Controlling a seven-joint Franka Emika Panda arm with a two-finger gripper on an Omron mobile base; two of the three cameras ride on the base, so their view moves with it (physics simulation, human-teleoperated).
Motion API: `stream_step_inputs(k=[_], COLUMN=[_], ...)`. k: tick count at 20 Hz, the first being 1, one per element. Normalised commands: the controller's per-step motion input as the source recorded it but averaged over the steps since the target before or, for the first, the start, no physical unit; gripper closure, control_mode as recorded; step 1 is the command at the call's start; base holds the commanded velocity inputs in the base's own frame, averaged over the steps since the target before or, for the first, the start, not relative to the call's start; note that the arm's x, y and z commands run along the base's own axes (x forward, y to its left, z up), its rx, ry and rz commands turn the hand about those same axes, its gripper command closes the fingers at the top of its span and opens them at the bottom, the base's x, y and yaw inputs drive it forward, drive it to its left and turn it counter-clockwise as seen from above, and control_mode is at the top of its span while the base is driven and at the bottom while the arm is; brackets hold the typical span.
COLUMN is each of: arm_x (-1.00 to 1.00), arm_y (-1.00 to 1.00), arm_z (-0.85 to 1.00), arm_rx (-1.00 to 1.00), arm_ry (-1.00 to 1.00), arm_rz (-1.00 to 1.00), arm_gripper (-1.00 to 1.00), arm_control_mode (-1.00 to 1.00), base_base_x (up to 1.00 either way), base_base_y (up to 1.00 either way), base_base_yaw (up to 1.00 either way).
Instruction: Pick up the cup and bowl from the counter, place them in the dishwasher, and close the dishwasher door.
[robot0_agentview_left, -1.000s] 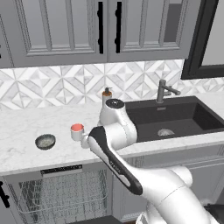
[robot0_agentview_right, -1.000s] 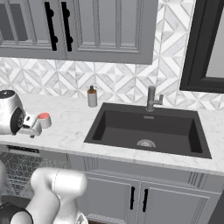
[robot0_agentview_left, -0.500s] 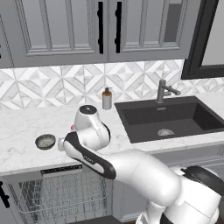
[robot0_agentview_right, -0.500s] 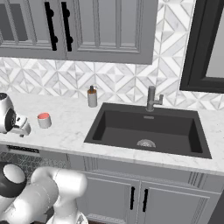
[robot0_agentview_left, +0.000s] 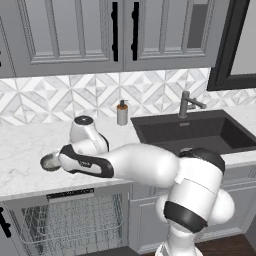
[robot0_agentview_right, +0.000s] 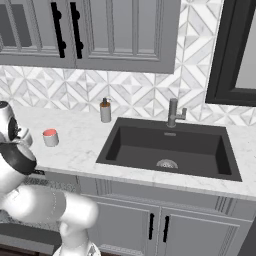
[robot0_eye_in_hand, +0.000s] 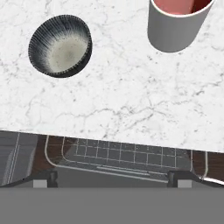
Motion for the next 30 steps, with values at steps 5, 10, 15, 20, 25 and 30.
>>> stream_step_inputs(k=[5, 10, 15, 20, 25, 30], arm_x=[0.44, 0.52, 0.25, 0.00, 0.00, 0.02], arm_y=[0.13, 0.25, 0.30, 0.40, 0.09, -0.07], arm_z=[-0.08, -0.08, 0.00, 0.00, 0.00, -0.09], arm_rx=[-0.01, -0.03, -0.06, -0.13, -0.06, 0.09], arm_ry=[0.01, 0.02, 0.08, 0.02, 0.04, 0.02], arm_rz=[0.00, 0.00, 0.00, -0.10, -0.26, -0.20], arm_gripper=[-1.00, -1.00, -1.00, -1.00, -1.00, -1.00], arm_control_mode=[-1.00, -1.00, -1.00, -1.00, -1.00, -1.00], base_base_x=[0.00, 0.00, 0.00, 0.00, 0.00, 0.00], base_base_y=[0.00, 0.00, 0.00, 0.00, 0.00, 0.00], base_base_yaw=[0.00, 0.00, 0.00, 0.00, 0.00, 0.00])
